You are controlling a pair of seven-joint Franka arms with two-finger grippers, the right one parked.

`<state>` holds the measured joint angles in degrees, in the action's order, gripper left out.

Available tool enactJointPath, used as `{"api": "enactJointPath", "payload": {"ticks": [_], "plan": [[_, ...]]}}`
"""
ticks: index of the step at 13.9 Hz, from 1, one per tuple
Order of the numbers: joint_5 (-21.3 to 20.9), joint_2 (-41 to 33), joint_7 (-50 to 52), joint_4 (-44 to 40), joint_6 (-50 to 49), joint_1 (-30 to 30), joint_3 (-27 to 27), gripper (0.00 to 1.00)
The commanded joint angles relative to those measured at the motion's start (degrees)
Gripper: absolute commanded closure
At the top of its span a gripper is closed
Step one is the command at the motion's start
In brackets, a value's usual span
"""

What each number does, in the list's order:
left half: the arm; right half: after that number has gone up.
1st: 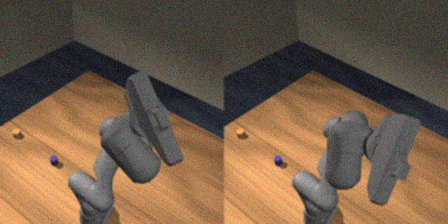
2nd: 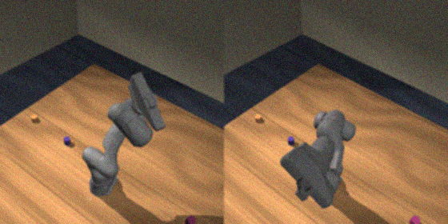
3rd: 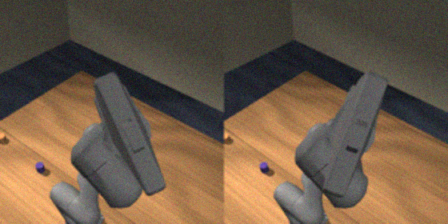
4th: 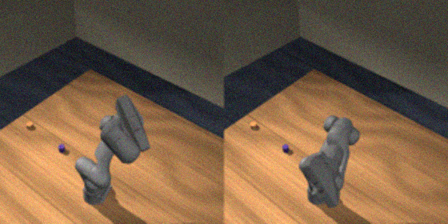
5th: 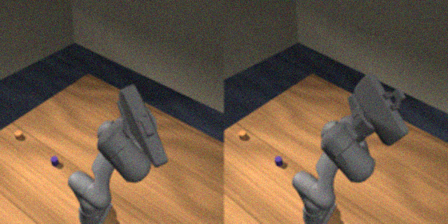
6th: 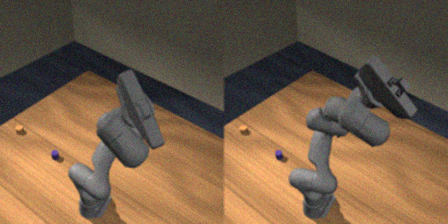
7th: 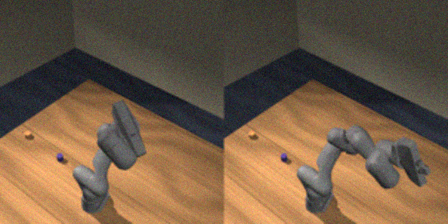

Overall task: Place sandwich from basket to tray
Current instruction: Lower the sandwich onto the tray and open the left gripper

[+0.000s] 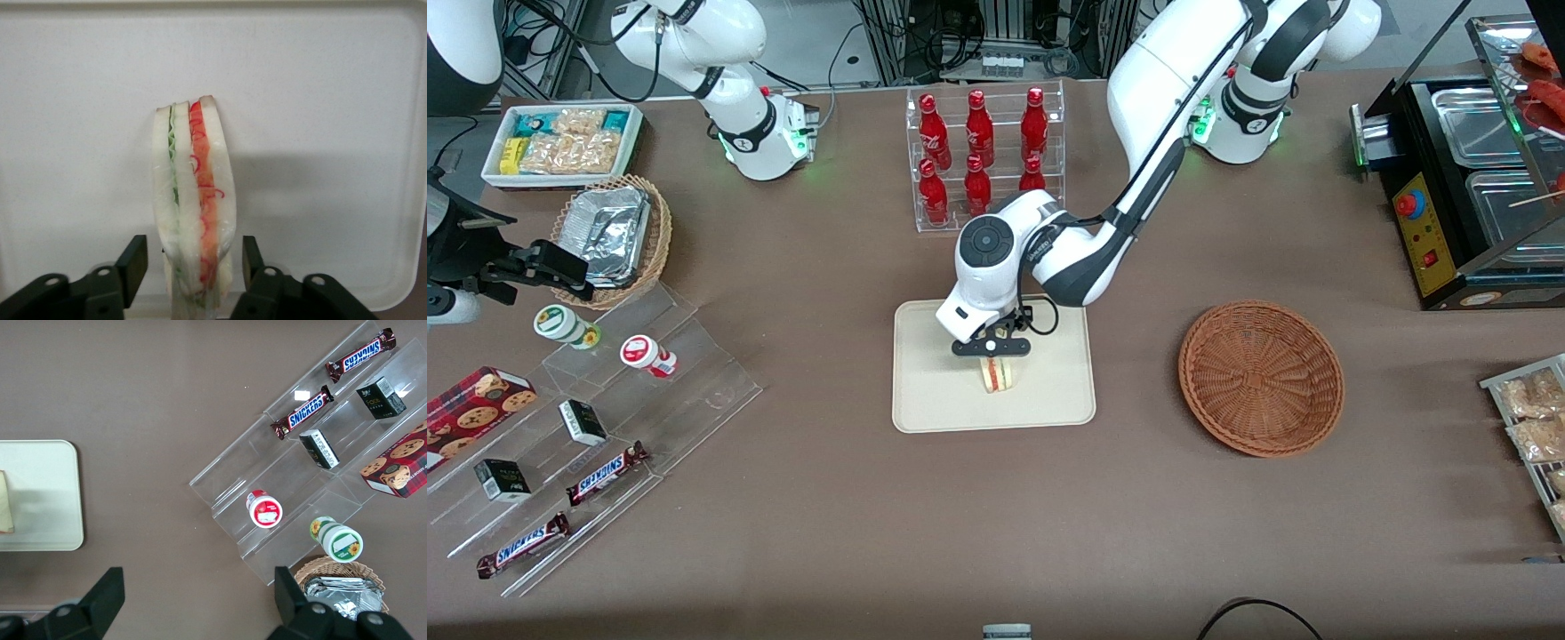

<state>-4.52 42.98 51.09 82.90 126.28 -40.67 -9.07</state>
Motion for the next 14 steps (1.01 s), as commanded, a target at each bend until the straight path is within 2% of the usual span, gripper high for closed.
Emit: {"api": "enactJointPath", "payload": {"ticks": [1, 4, 8, 14], "plan": [[-0.58, -2.19, 0.59, -0.82, -0.77, -0.11, 0.64, 0.0], [0.04, -6.66, 1.02, -0.64, -2.53, 1.2, 0.9, 0.0], [-0.57, -15.63, 0.77, 0.33, -11.11, 7.87, 0.9, 0.0], [0.12, -25.65, -16.79, 0.42, -26.24, 19.82, 0.81, 0.0]]}}
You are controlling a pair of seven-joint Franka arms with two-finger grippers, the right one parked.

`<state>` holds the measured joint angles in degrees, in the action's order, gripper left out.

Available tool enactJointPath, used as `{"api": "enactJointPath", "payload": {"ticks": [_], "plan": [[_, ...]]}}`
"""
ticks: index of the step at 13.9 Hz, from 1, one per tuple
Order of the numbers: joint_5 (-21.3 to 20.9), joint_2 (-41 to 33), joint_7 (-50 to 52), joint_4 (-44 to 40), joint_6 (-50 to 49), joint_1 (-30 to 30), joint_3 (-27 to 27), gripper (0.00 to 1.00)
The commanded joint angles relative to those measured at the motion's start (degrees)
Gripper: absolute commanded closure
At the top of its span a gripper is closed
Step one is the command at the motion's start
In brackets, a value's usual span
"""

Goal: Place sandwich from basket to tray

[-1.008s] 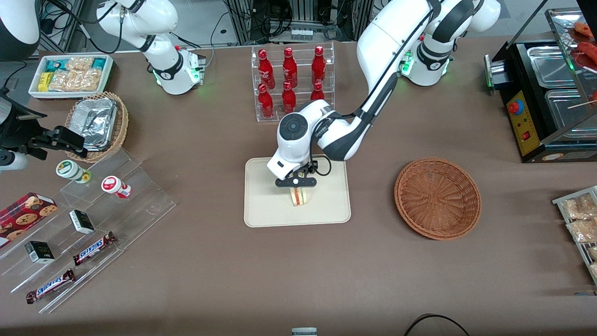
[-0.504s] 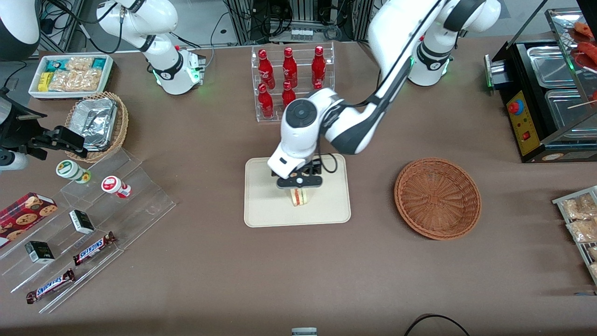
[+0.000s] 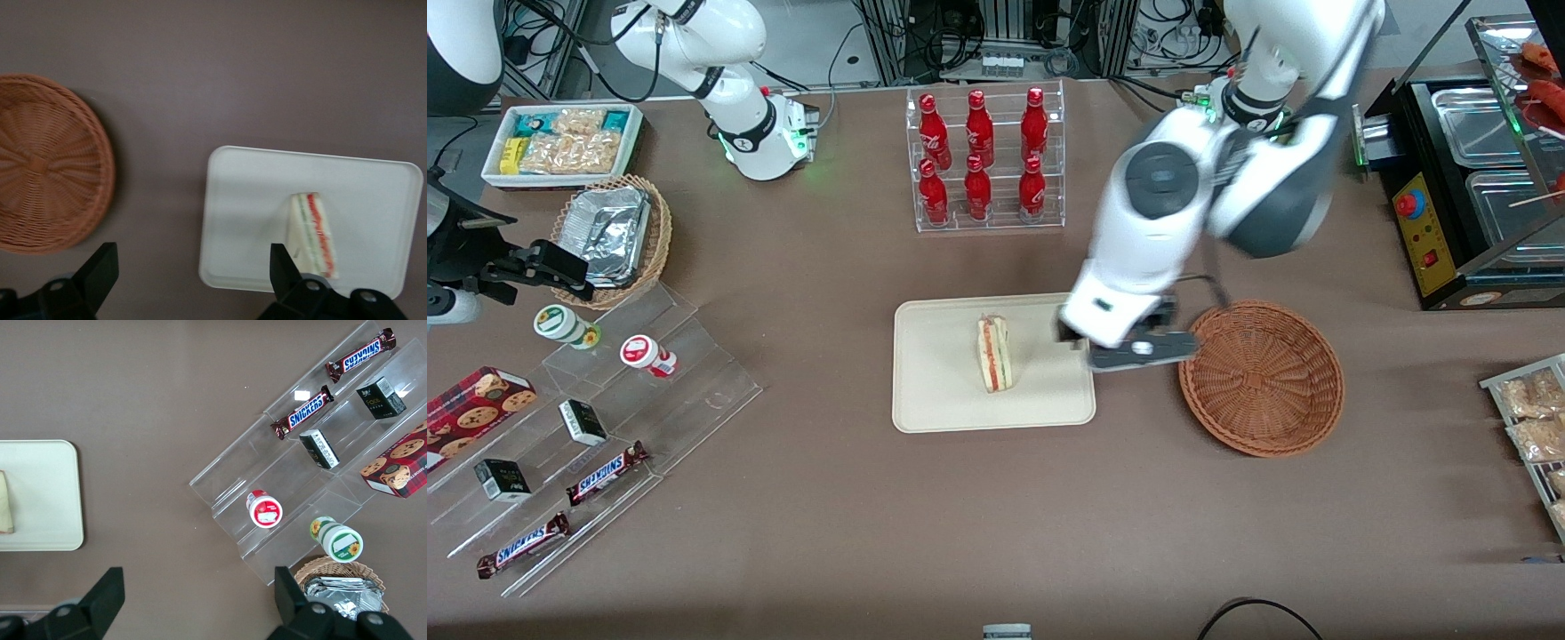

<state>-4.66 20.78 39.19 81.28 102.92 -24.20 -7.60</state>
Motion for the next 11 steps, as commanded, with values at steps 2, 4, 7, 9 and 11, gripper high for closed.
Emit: {"api": "enactJointPath", "payload": {"ticks": [2, 4, 7, 9, 11], "plan": [[0.27, -6.7, -10.24, 2.92, -5.88, 7.3, -0.66, 0.0], [0.53, -10.92, -16.57, 5.98, -6.94, 11.26, -0.66, 0.0], [3.52, -16.02, -25.54, 9.51, -7.74, 17.77, -0.66, 0.0], [3.52, -17.87, -30.9, 10.13, -9.92, 20.93, -0.57, 0.0], [3.52, -19.19, -34.43, 10.48, -10.99, 23.14, -0.48, 0.0]]}}
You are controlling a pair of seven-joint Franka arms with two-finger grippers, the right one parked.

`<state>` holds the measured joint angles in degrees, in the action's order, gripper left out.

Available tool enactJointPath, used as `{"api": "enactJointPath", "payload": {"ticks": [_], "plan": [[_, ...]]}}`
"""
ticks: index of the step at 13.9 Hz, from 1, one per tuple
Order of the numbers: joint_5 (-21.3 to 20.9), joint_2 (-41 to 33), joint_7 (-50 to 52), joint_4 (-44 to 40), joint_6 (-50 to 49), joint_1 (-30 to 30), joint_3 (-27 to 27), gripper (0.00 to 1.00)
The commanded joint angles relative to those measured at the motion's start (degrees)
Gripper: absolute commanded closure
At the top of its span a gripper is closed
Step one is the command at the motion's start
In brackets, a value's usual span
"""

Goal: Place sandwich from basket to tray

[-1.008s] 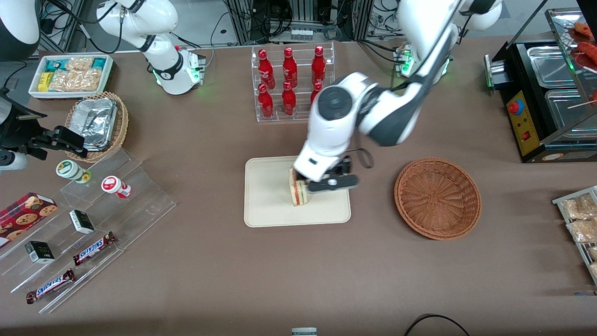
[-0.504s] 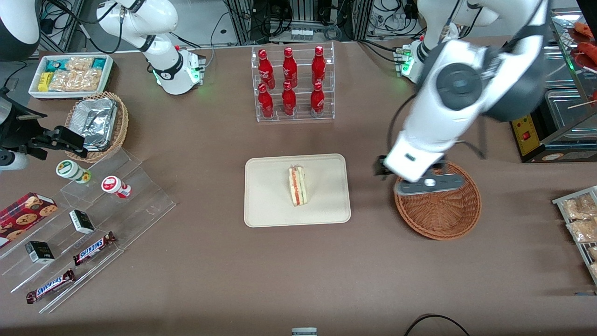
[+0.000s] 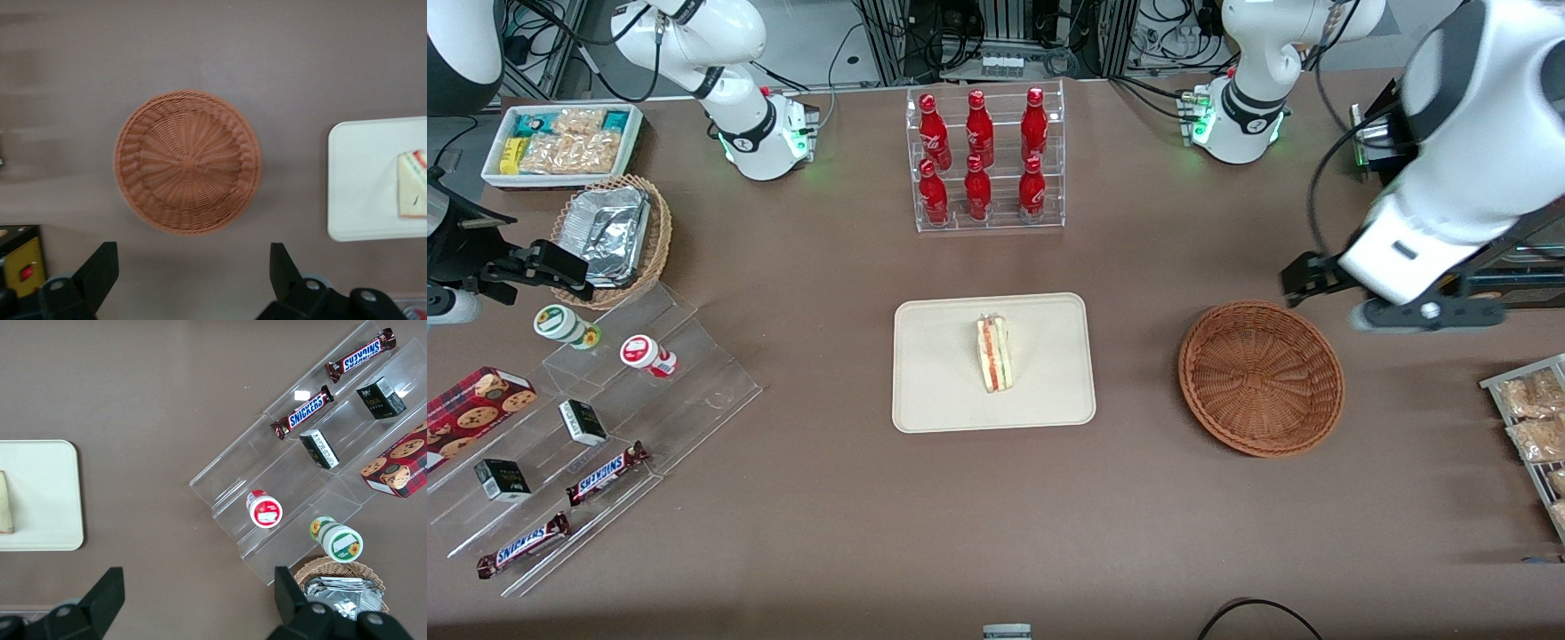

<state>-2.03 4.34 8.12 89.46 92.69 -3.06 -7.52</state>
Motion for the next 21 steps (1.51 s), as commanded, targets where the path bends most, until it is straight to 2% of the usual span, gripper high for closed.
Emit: {"api": "enactJointPath", "payload": {"ticks": [1, 3, 7, 15, 21], "plan": [[0.8, -3.88, -3.73, 3.6, -0.67, 3.05, -0.57, 0.0], [0.8, -5.38, -3.82, 5.46, -0.23, 4.46, -0.57, 0.0], [0.98, -4.78, -3.64, 4.24, -0.58, 2.71, 2.76, 0.0], [0.89, -5.91, -3.56, 2.56, -3.03, 2.27, 5.67, 0.0], [1.06, -6.98, -2.15, 2.47, -4.63, 2.27, 6.11, 0.0]]}}
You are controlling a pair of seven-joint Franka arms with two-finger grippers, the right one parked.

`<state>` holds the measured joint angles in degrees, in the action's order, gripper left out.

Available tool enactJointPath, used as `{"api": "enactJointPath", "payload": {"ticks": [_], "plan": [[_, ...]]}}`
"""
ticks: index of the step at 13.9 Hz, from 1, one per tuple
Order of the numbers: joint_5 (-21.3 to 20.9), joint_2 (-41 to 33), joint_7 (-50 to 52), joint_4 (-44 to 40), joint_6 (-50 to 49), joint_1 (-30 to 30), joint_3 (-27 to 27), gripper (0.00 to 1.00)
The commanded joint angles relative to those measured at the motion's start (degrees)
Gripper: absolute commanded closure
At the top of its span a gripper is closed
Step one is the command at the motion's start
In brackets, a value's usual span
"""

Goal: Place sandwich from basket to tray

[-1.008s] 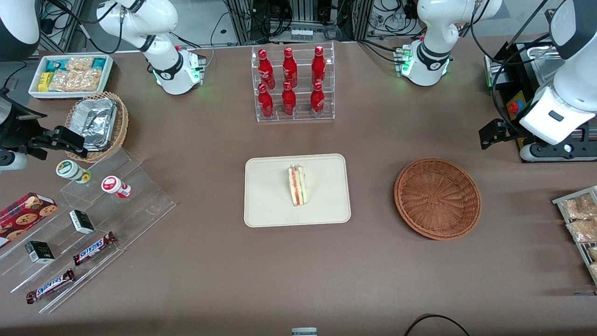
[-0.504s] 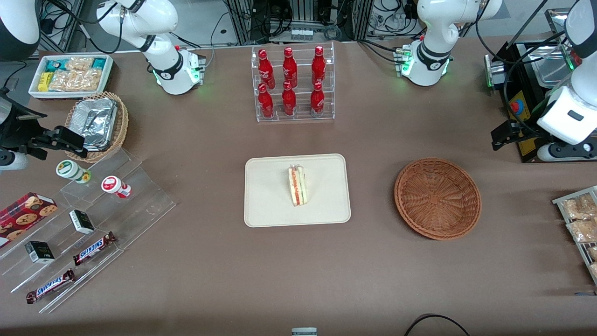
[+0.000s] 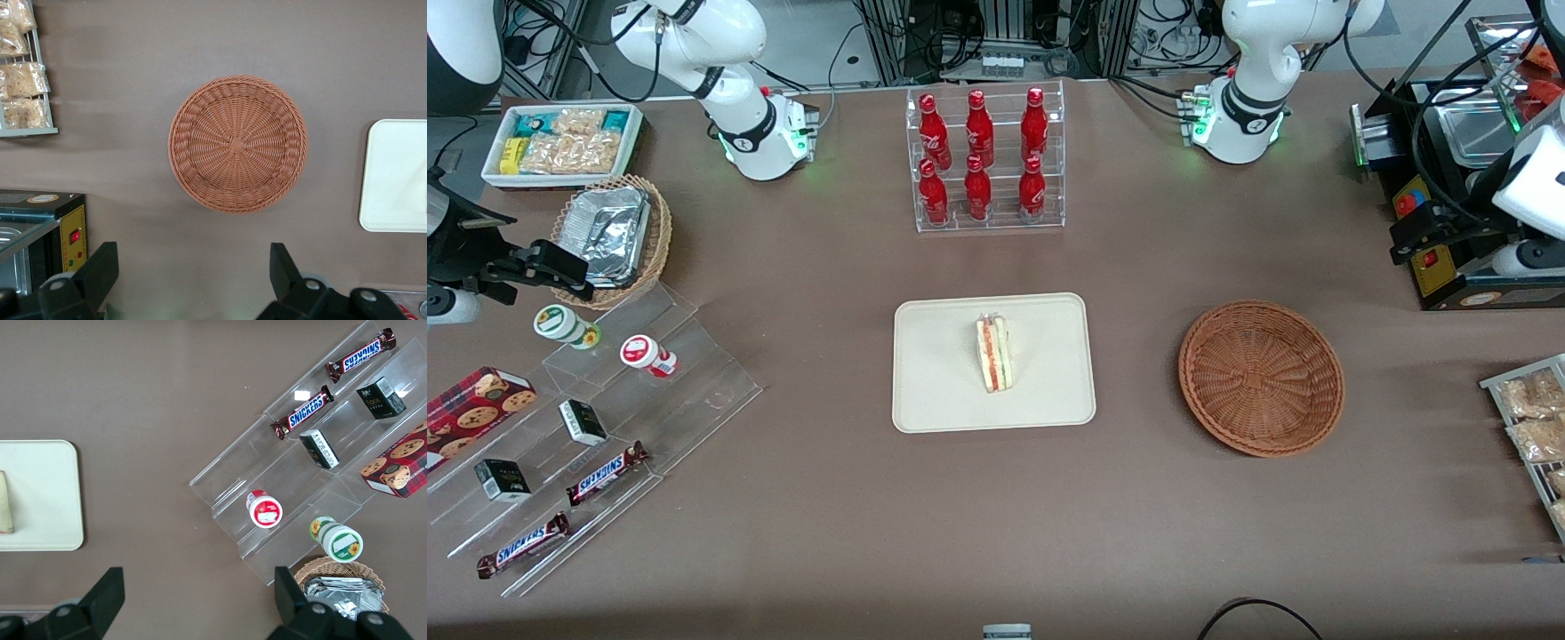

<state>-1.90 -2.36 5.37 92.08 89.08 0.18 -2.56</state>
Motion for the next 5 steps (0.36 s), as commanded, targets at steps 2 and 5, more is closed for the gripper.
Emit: {"api": "enactJointPath", "payload": {"ticks": [2, 5], "plan": [[0.58, 0.25, -0.01, -1.2, -1.36, -0.98, 1.15, 0.0], [0.76, 0.16, -0.18, -1.03, -1.45, -0.98, 1.33, 0.0]]}}
